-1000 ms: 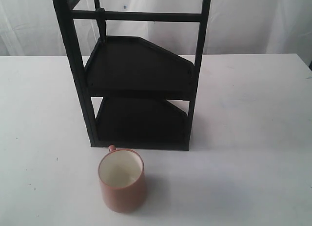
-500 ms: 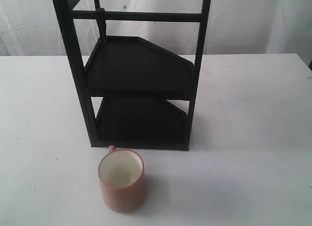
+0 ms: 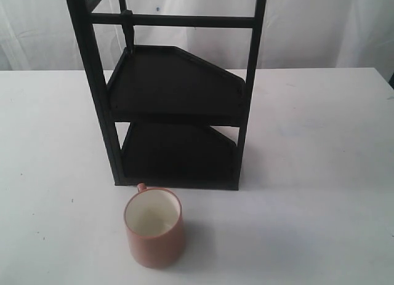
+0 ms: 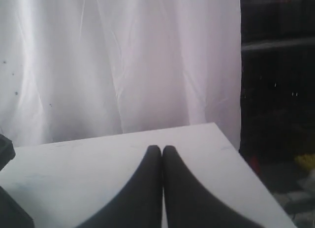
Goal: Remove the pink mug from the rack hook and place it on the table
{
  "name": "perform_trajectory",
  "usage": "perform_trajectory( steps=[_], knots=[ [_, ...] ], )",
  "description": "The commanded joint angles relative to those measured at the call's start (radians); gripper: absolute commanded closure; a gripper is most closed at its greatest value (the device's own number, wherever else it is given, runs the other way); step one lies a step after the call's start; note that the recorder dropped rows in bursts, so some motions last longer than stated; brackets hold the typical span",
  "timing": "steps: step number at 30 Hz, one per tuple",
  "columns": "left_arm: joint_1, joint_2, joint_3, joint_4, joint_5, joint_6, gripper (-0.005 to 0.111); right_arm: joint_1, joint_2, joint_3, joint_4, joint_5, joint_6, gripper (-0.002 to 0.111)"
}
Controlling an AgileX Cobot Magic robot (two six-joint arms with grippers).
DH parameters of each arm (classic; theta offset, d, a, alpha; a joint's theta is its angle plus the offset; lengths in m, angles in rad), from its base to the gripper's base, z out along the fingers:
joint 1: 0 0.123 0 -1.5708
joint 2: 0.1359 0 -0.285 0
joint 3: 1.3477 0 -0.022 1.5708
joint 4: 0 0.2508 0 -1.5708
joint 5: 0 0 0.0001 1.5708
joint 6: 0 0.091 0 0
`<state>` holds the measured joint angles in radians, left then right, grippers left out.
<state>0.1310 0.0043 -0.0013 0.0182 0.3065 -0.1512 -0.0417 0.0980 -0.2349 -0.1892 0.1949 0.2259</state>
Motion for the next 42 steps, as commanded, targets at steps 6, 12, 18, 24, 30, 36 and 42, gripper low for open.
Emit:
perform_trajectory(
  steps=[6,12,18,24,30,36,42],
  knots=[
    [-0.004,-0.004,0.001,-0.001,0.027,-0.005,0.107,-0.008,-0.098,0.235,0.047,-0.319,-0.062,0.108],
    [-0.004,-0.004,0.001,-0.001,0.027,-0.005,0.107,-0.008,-0.098,0.235,0.062,0.05,-0.066,0.108],
    [-0.004,-0.004,0.001,-0.001,0.027,-0.005,0.107,-0.008,-0.098,0.235,0.074,0.148,-0.32,0.108],
    [-0.004,-0.004,0.001,-0.001,0.027,-0.005,0.107,-0.008,-0.098,0.235,0.085,0.148,-0.315,0.108],
    [-0.004,-0.004,0.001,-0.001,0.027,-0.005,0.107,-0.008,-0.098,0.235,0.085,0.148,-0.315,0.108],
    [-0.004,-0.004,0.001,-0.001,0.027,-0.005,0.107,-0.008,-0.098,0.235,0.085,0.148,-0.315,0.108],
    [-0.004,-0.004,0.001,-0.001,0.027,-0.005,0.107,-0.008,-0.098,0.235,0.085,0.148,-0.315,0.108]
  ],
)
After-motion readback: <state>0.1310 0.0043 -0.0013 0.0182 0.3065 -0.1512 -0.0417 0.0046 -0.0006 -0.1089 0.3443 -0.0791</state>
